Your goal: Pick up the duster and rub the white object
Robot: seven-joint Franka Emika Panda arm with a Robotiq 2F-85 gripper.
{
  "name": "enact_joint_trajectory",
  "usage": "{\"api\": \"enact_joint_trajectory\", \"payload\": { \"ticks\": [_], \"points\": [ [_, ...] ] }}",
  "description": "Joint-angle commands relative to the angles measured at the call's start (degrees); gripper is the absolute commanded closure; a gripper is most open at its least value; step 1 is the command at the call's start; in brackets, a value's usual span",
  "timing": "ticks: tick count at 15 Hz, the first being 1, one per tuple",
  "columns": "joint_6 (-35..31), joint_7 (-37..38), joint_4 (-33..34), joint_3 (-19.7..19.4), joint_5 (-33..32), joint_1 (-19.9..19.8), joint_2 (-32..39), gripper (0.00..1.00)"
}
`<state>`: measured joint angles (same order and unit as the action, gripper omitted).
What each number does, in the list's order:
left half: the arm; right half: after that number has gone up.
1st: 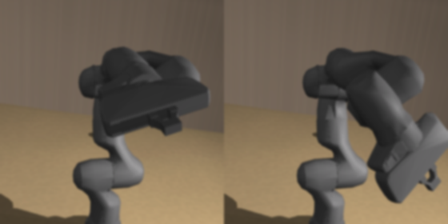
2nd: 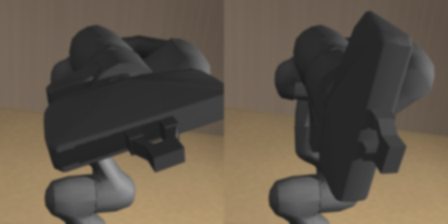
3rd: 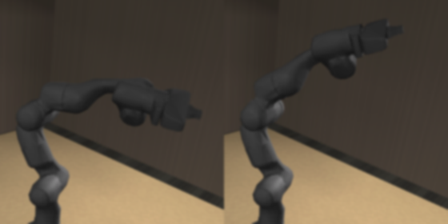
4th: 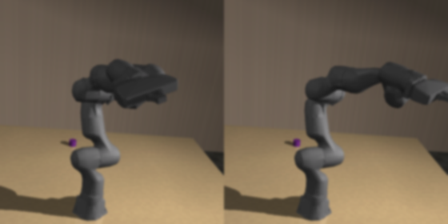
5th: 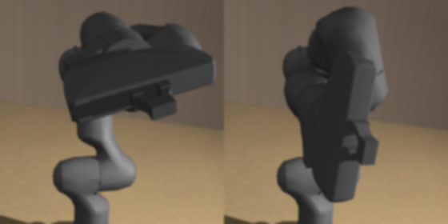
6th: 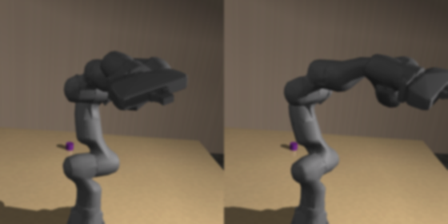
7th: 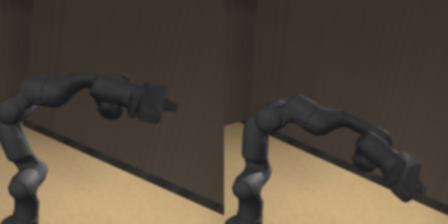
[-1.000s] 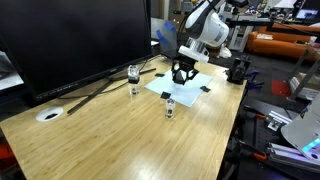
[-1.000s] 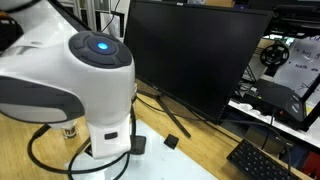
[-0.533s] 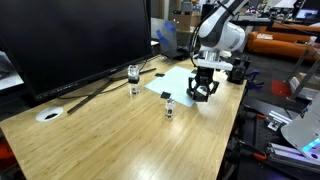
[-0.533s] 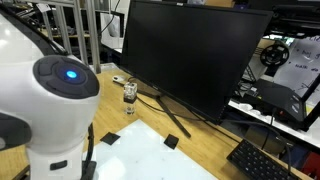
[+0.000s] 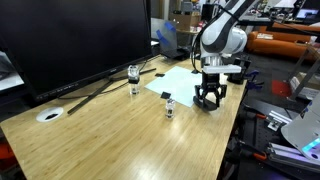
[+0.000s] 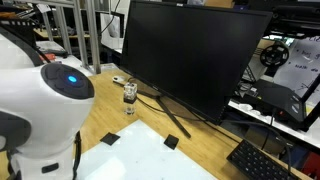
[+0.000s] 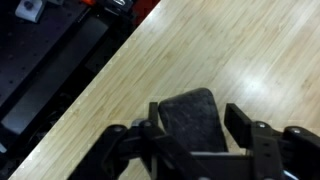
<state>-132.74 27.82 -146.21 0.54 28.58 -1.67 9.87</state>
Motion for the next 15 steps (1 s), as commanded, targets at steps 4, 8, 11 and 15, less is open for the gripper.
{"api": "enact_joint_trajectory", "payload": {
  "ticks": [4, 8, 11, 15],
  "points": [
    [-0.41, -3.84, -0.12, -1.04, 13.05, -0.75, -8.05, 0.0],
    [-0.14, 0.78, -0.24, -2.71, 13.34, -1.0, -13.4, 0.0],
    [-0.11, 0.41, 0.48, -2.87, 12.58, -0.72, -12.86, 0.0],
    [-0.11, 0.52, 0.18, -2.87, 12.57, -0.7, -12.73, 0.0]
  ]
}}
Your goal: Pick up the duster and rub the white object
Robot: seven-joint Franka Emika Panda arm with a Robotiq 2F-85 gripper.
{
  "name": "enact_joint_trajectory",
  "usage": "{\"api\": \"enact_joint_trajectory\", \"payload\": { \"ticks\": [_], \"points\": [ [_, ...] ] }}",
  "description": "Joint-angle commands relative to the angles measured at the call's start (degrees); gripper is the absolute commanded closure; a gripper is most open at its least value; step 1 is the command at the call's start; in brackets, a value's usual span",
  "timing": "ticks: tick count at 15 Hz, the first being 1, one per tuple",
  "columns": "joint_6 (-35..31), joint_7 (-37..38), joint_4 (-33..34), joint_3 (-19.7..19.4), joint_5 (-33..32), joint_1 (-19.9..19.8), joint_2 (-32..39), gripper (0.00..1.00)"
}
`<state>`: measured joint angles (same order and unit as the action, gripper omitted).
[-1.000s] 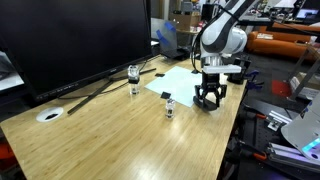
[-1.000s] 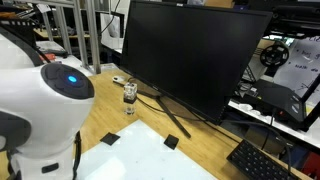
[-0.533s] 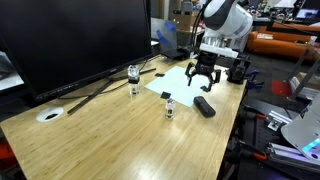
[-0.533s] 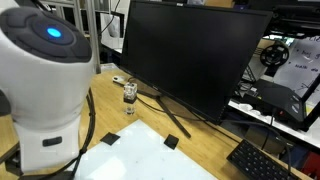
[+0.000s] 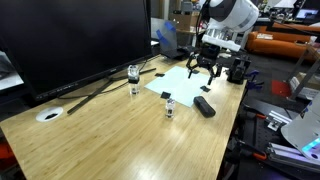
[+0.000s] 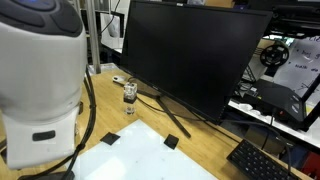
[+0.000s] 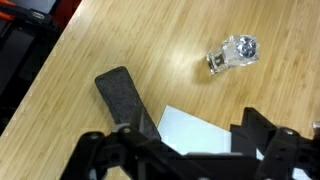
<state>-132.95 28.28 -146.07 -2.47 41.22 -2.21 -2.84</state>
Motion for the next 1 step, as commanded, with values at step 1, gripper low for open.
{"api": "enact_joint_trajectory", "payload": {
  "ticks": [1],
  "points": [
    [0.1, 0.06, 0.04, 0.14, -0.07, -0.17, -0.02, 0.0]
  ]
}}
